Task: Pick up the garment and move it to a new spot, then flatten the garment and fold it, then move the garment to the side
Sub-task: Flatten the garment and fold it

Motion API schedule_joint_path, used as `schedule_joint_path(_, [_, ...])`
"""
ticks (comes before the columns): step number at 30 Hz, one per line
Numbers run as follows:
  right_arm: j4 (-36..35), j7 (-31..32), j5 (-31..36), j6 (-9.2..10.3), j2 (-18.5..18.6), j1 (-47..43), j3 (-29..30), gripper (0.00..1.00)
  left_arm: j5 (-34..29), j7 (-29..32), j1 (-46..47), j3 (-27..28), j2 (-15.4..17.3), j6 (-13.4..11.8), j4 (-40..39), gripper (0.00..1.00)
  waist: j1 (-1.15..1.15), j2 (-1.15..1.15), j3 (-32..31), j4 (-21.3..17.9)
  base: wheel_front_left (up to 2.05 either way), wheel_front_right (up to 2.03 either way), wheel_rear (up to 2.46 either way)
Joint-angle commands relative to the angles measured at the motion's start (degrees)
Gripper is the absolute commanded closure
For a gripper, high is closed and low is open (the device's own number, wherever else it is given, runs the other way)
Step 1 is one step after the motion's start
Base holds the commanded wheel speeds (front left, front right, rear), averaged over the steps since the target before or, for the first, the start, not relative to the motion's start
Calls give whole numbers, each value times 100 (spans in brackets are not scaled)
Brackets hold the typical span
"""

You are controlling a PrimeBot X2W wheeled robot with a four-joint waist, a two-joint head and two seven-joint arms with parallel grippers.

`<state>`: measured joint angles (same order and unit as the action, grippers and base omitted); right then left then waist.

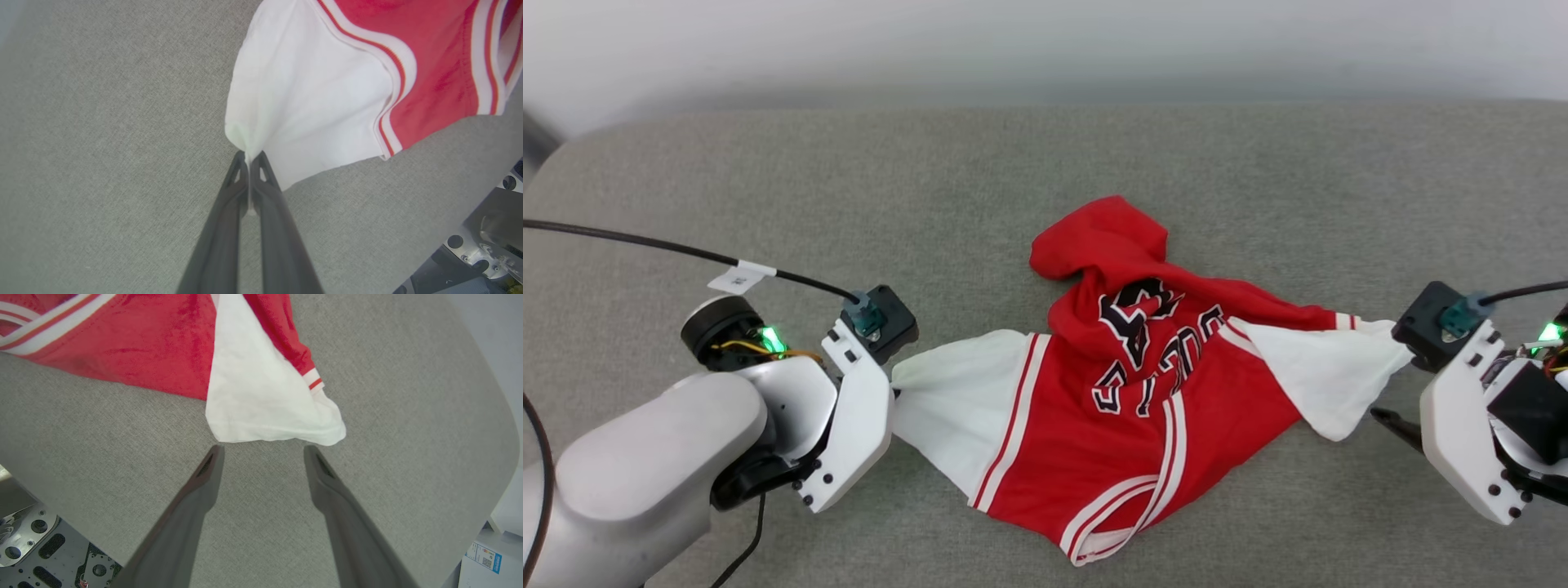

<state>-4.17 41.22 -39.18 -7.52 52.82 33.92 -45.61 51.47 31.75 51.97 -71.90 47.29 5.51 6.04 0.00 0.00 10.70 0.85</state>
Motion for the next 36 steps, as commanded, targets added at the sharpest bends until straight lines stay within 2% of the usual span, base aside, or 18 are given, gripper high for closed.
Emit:
schedule_joint_path(1, [69, 148, -74, 6, -19, 198, -139, 0, -65, -29, 91, 32, -39, -24, -17, 100, 0, 0, 149, 103, 0, 0, 0])
schedule_joint_path(5, [388, 423, -209, 6, -123, 524, -607, 0, -147, -62, 234, 60, -128, -14, -49, 100, 0, 0, 401, 231, 0, 0, 0])
schedule_joint_path(10, [751, 454, -402, 6, -260, 720, -961, 0, -204, -125, 367, 92, -227, 5, -15, 100, 0, 0, 622, 340, 0, 0, 0])
schedule_joint_path(17, [1267, 254, -634, 5, -406, 715, -1979, 0, -278, -327, 474, 115, -335, 42, 138, 100, 0, 0, 869, 437, 0, 0, 0])
schedule_joint_path(20, [1345, 99, -632, 5, -430, 780, -2153, 0, -271, -373, 465, 115, -341, 46, 197, 100, 0, 0, 875, 427, 0, 0, 0])
schedule_joint_path(21, [1388, -12, -637, 8, -456, 841, -2210, 100, -262, -405, 449, 119, -342, 50, 236, 100, 0, 0, 856, 413, 0, 0, 0])
schedule_joint_path(27, [1436, -833, -727, 5, -329, 1152, -2229, 100, -171, -664, 166, 103, -357, 45, 455, 100, 0, 0, 435, 279, 0, 0, 0])
schedule_joint_path(31, [1200, -1339, -803, 6, 33, 1103, -2165, 100, -74, -919, -59, 159, -292, -67, 528, 100, 0, 0, -23, 192, 0, 0, 0])
schedule_joint_path(36, [685, -1647, -1063, 6, 570, 921, -1844, 100, 80, -1175, -235, 320, -83, -217, 394, 100, 0, 0, -462, 101, 0, 0, 0])
